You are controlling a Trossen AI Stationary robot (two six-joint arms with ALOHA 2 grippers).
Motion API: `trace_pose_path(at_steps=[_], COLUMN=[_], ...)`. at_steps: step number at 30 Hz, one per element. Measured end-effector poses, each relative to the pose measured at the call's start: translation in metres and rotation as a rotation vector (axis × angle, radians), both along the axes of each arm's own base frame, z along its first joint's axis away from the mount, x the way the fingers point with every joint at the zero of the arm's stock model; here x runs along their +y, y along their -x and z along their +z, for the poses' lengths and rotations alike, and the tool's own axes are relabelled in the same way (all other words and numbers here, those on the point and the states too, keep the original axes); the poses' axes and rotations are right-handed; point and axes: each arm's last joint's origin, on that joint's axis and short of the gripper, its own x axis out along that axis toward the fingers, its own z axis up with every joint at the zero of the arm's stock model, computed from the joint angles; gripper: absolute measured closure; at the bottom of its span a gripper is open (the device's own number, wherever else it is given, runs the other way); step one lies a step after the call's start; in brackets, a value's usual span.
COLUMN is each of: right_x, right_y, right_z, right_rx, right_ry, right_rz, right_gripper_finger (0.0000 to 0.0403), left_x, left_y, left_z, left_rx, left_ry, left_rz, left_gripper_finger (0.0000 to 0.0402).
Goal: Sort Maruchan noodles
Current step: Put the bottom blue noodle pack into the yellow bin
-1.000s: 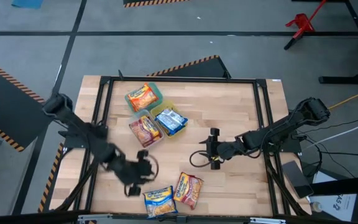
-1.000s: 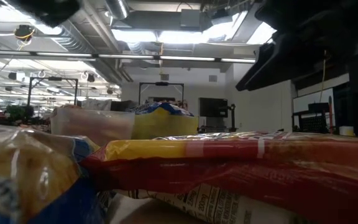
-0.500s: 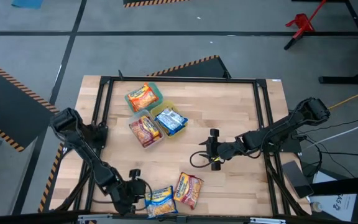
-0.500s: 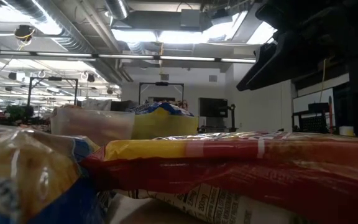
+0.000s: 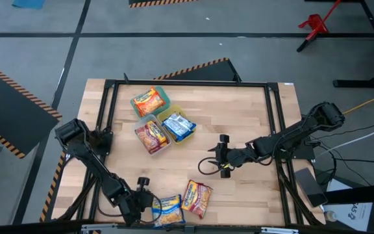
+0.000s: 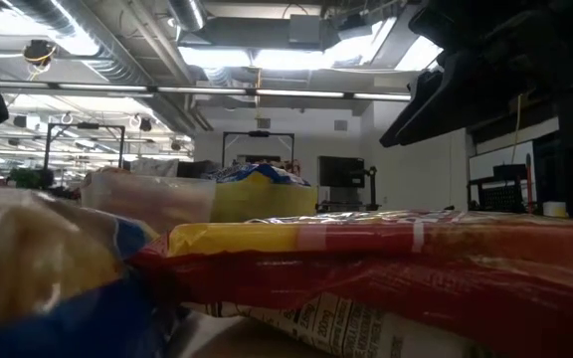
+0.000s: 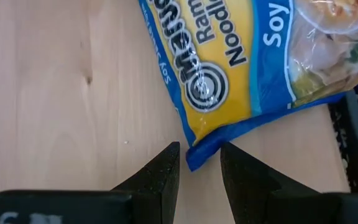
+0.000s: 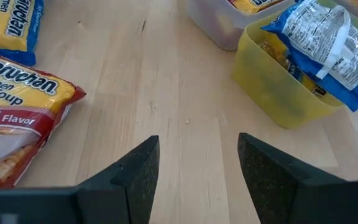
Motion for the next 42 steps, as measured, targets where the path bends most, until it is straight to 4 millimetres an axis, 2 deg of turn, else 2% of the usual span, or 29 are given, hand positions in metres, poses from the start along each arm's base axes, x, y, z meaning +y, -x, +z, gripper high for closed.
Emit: trace_pose_path(at_steps=[11, 21, 26, 32, 42], right_x=[0.0, 0.0, 0.0, -0.002, -0.002], right_y=[0.0, 0.0, 0.001, 0.002, 0.002], right_z=[0.0, 0.0, -0.001, -0.002, -0.002], right_rx=[-0.001, -0.001, 0.007, 0.017, 0.014], right_ry=[-0.001, -0.004, -0.013, 0.008, 0.016], right_rz=[-0.001, -0.004, -0.025, -0.047, -0.052], right_gripper_finger=[0.0196, 0.0196, 0.0196, 0.0196, 0.0196], left_x=[0.004, 0.01, 0.014, 0.02, 0.036], left_y=[-0.007, -0.022, -0.028, -0.028, -0.028], left_z=[0.0, -0.004, -0.004, 0.006, 0.034], left_rx=[-0.035, -0.053, -0.088, -0.135, -0.26], left_ry=[-0.017, 0.008, 0.006, 0.007, -0.062], left_rz=[0.04, 0.039, 0.099, 0.201, 0.305], left_gripper_finger=[0.0301, 0.0395, 0.04, 0.0401, 0.0401])
